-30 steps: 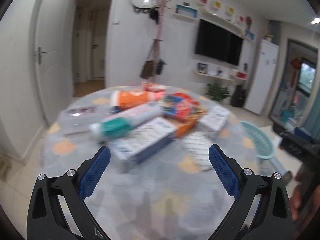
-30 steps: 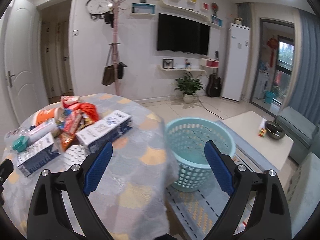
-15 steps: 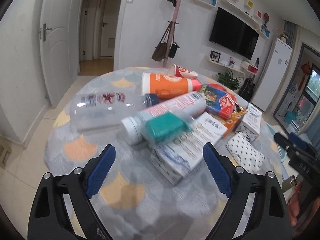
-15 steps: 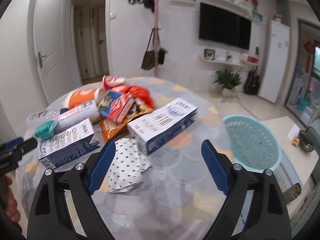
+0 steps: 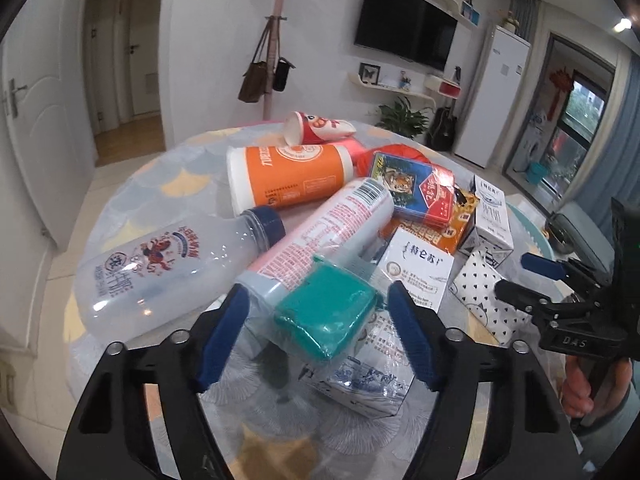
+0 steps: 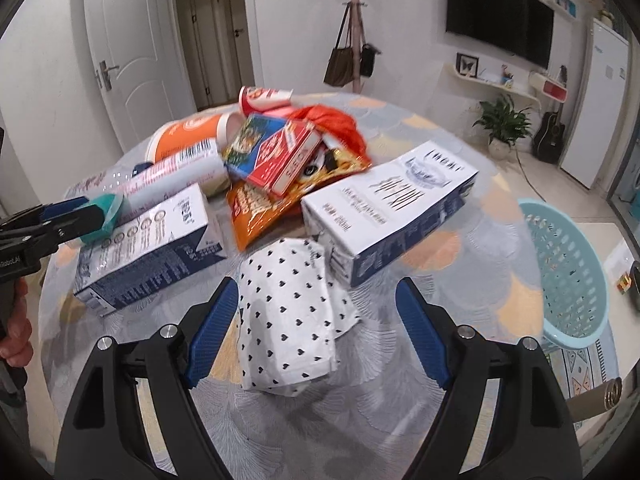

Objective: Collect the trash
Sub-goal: 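Grasp the heart-print tissue pack with right tool while left tool grasps teal packet, then carry both items over the blue basket and open both tools to drop them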

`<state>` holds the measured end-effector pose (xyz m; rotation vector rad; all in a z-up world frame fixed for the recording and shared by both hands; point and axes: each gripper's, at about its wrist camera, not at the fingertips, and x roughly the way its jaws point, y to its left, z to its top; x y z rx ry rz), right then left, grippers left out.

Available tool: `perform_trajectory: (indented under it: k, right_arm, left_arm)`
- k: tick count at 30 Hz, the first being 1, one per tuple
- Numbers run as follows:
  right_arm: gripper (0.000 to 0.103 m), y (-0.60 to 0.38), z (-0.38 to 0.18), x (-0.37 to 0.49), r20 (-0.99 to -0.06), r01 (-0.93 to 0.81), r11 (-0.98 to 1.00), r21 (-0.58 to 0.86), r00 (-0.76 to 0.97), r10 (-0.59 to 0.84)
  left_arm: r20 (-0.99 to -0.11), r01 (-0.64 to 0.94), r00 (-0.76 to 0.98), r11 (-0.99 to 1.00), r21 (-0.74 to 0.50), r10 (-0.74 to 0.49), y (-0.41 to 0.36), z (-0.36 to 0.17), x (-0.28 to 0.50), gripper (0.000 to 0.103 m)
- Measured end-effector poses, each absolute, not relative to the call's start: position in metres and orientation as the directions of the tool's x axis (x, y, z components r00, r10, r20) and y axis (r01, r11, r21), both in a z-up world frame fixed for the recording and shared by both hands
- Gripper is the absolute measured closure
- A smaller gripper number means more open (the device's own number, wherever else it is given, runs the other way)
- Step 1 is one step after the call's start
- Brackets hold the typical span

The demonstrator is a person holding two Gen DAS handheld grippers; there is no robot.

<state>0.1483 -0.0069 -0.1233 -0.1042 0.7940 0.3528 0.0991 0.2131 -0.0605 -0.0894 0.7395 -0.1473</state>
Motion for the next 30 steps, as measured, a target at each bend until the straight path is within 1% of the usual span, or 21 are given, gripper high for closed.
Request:
perform_trajectory:
  k: [5, 6, 7, 9, 10, 11, 13, 14, 15, 16, 20, 24, 30]
  right_arm:
    - [0.026, 0.003, -0.135, 0.156, -0.757, -0.367, 0.928, 0.062, 0.589, 0.284]
    - [0.028, 0.003, -0.136, 0.158, -0.761, -0.369, 0.927, 0.063, 0.583, 0.284]
    - [0.034, 0.004, -0.137, 0.159, -0.764, -0.369, 0.927, 0.065, 0.579, 0.284]
    - [0.040, 0.005, -0.138, 0.160, -0.768, -0.370, 0.927, 0.066, 0.574, 0.284]
    - [0.048, 0.006, -0.138, 0.160, -0.767, -0.370, 0.927, 0.063, 0.576, 0.282]
    - [0.052, 0.007, -0.137, 0.159, -0.766, -0.375, 0.925, 0.061, 0.576, 0.284]
    - [0.067, 0.009, -0.137, 0.156, -0.763, -0.393, 0.918, 0.060, 0.575, 0.296]
    - [0.070, 0.008, -0.136, 0.154, -0.761, -0.400, 0.914, 0.062, 0.574, 0.303]
    - [0.077, 0.008, -0.135, 0.152, -0.758, -0.407, 0.911, 0.069, 0.572, 0.313]
    - [0.082, 0.009, -0.134, 0.150, -0.756, -0.411, 0.908, 0.076, 0.570, 0.321]
    - [0.087, 0.006, -0.134, 0.146, -0.753, -0.415, 0.906, 0.082, 0.570, 0.329]
    - [0.088, -0.004, -0.127, 0.141, -0.741, -0.414, 0.904, 0.103, 0.575, 0.347]
    - [0.088, -0.025, -0.099, 0.133, -0.678, -0.405, 0.908, 0.106, 0.639, 0.364]
  left_arm:
    - [-0.688, 0.136, 0.707, 0.986, -0.097, -0.165, 0.200, -0.066, 0.100, 0.034]
    - [-0.693, 0.137, 0.703, 0.987, -0.088, -0.159, 0.198, -0.067, 0.100, 0.035]
    - [-0.696, 0.135, 0.703, 0.988, -0.072, -0.147, 0.195, -0.069, 0.101, 0.035]
    - [-0.699, 0.128, 0.702, 0.990, -0.064, -0.136, 0.193, -0.069, 0.101, 0.035]
    - [-0.699, 0.124, 0.701, 0.989, -0.074, -0.141, 0.194, -0.069, 0.102, 0.035]
    - [-0.699, 0.119, 0.700, 0.989, -0.087, -0.146, 0.195, -0.069, 0.103, 0.037]
    - [-0.701, 0.105, 0.697, 0.989, -0.107, -0.150, 0.197, -0.070, 0.105, 0.050]
    - [-0.703, 0.100, 0.696, 0.989, -0.111, -0.149, 0.197, -0.070, 0.106, 0.053]
    - [-0.704, 0.099, 0.693, 0.988, -0.118, -0.153, 0.197, -0.071, 0.106, 0.060]
    - [-0.704, 0.101, 0.691, 0.986, -0.132, -0.165, 0.197, -0.072, 0.107, 0.064]
    - [-0.692, 0.086, 0.705, 0.987, -0.135, -0.156, 0.194, -0.071, 0.104, 0.065]
    - [-0.675, 0.088, 0.720, 0.986, -0.138, -0.159, 0.188, -0.064, 0.098, 0.066]
    - [-0.632, 0.130, 0.752, 0.982, -0.135, -0.186, 0.167, -0.042, 0.090, 0.066]
